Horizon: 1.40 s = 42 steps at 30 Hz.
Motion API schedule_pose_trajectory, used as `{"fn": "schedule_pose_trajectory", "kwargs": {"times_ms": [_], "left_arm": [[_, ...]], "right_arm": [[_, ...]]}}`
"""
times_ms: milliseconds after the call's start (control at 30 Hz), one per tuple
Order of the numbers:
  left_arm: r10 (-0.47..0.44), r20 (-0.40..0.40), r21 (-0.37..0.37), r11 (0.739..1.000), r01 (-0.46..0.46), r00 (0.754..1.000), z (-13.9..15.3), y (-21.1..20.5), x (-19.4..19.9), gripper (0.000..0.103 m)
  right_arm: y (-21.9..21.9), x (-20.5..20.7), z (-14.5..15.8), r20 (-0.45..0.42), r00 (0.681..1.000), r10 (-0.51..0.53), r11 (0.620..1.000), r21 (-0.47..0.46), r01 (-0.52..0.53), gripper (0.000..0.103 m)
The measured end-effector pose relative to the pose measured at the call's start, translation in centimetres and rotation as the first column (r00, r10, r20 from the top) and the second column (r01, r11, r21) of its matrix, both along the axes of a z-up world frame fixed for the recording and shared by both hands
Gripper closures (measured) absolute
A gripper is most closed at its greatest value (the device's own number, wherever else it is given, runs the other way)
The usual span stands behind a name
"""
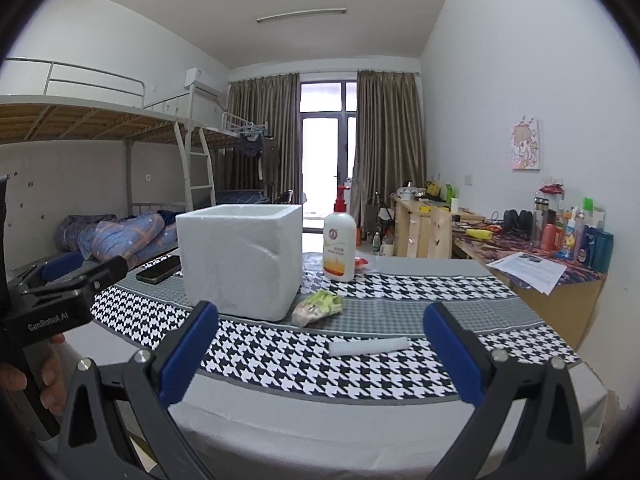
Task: Organize soft objects
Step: 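Move both tools toward the green packet and the white stick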
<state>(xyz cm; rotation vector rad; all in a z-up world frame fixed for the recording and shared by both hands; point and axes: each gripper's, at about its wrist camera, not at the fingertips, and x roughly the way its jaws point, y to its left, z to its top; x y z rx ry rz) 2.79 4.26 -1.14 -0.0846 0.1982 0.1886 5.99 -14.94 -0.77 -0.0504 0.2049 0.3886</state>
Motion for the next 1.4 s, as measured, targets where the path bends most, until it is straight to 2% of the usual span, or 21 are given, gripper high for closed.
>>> {"fn": "schedule_pose_trajectory", "kwargs": {"times_ms": [233, 767, 1400], "left_arm": [[-0.031, -0.013, 0.004, 1.0, 0.031, 0.999, -1.3, -0.4, 1.4, 0.001], [-0.13, -0.107, -0.009, 0.991, 0.13, 0.986, -3.3, -3.2, 6.6, 0.001], [-0.258, -0.273, -0.019, 0.965, 0.263, 0.927, -3.4, -7.4, 14.4, 0.001]], "right_arm": [[0.2, 1.0, -0.9, -0.023, 1.0, -0.006, 1.0, -0.009, 0.005, 0.0], [-1.9, 4.3, -3.4, -0.126, 0.991, -0.054, 0.999, -0.017, 0.052, 0.0], [-4.4, 9.0, -3.8, -0.211, 0.974, -0.085, 0.996, -0.012, 0.084, 0.0]]}}
